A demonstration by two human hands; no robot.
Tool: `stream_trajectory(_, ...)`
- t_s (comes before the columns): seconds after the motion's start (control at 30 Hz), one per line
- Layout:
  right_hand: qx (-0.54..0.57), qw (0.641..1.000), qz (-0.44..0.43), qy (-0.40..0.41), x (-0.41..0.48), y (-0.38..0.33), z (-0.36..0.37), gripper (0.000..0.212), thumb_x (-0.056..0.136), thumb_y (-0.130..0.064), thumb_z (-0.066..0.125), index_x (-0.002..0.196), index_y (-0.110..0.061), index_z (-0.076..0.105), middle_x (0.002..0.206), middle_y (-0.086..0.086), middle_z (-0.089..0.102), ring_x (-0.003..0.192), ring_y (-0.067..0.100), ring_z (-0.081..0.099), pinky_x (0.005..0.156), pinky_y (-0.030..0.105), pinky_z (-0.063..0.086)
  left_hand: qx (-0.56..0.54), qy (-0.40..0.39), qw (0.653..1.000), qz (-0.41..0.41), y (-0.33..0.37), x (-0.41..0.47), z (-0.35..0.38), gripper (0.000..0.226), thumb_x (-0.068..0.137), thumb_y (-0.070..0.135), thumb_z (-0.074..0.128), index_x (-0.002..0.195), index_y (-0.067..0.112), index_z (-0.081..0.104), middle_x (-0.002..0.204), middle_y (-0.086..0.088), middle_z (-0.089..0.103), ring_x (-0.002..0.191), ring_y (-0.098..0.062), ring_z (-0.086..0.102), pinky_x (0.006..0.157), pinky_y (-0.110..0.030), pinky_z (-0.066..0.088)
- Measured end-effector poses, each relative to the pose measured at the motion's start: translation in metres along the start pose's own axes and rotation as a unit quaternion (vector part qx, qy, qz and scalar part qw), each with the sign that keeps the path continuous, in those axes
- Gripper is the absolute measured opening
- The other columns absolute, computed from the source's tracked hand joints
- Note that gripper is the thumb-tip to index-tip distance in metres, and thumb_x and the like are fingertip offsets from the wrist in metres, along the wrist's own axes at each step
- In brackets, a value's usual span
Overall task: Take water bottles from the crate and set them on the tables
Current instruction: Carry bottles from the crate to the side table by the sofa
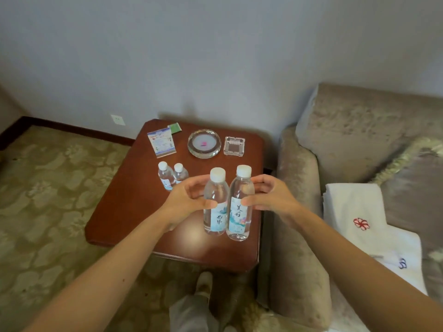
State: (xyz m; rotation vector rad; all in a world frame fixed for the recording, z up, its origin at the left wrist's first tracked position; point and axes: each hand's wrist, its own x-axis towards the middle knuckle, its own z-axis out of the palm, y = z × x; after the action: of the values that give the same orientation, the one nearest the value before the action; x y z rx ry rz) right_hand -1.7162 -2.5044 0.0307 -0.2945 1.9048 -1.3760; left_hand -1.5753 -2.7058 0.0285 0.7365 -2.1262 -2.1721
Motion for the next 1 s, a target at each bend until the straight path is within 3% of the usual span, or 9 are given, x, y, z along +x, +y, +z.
stream_trajectory(0.17,0.025,0.999,0.005,0.032,0.088,0.045,-0.009,0.050,0.065,0.004,0.087,0.105,-0.016,0.064,0.099,0.000,0.076,0.091,0.012,0.073,0.073,0.028,0.059,0.007,-0.005,1.000,0.000,-0.049,0.096,-0.004,0.064,0.069,-0.013,0.079,0.124,0.016,0.061,0.119,0.002,0.069,0.108,-0.008,0.067,0.091,-0.024,0.055)
stream_trajectory(0.4,0.039,0.997,-0.011,0.073,0.162,0.122,-0.012,0.061,0.061,0.007,0.088,0.115,-0.010,0.063,0.108,0.005,0.073,0.097,0.017,0.072,0.079,0.025,0.058,-0.006,-0.011,1.000,0.015,-0.128,0.171,0.004,0.068,0.063,-0.018,0.080,0.118,0.018,0.062,0.114,0.007,0.071,0.107,-0.007,0.067,0.090,-0.021,0.054)
stream_trajectory(0.6,0.033,0.996,-0.039,0.070,0.182,0.162,-0.003,0.065,0.062,0.009,0.087,0.119,-0.011,0.061,0.114,0.006,0.070,0.104,0.018,0.070,0.088,0.032,0.058,0.004,-0.013,0.999,0.039,-0.175,0.187,0.004,0.069,0.062,-0.019,0.079,0.118,0.018,0.060,0.120,-0.002,0.067,0.109,-0.010,0.066,0.096,-0.025,0.052)
stream_trajectory(0.83,0.005,0.996,-0.075,0.052,0.177,0.199,0.016,0.063,0.063,0.008,0.087,0.117,-0.015,0.061,0.115,-0.003,0.068,0.107,0.010,0.066,0.088,0.023,0.056,0.020,-0.026,0.998,0.045,-0.209,0.174,0.002,0.067,0.066,-0.024,0.073,0.113,0.020,0.056,0.119,0.005,0.064,0.108,-0.001,0.064,0.090,-0.018,0.052)
stream_trajectory(1.0,0.033,0.993,-0.083,0.080,0.163,0.211,0.037,0.063,0.064,0.012,0.084,0.113,-0.019,0.058,0.114,-0.007,0.066,0.104,0.001,0.066,0.081,0.015,0.054,0.078,-0.014,0.995,0.054,-0.209,0.165,0.001,0.067,0.069,-0.019,0.076,0.113,0.027,0.053,0.120,0.008,0.062,0.113,-0.005,0.062,0.098,-0.026,0.051)
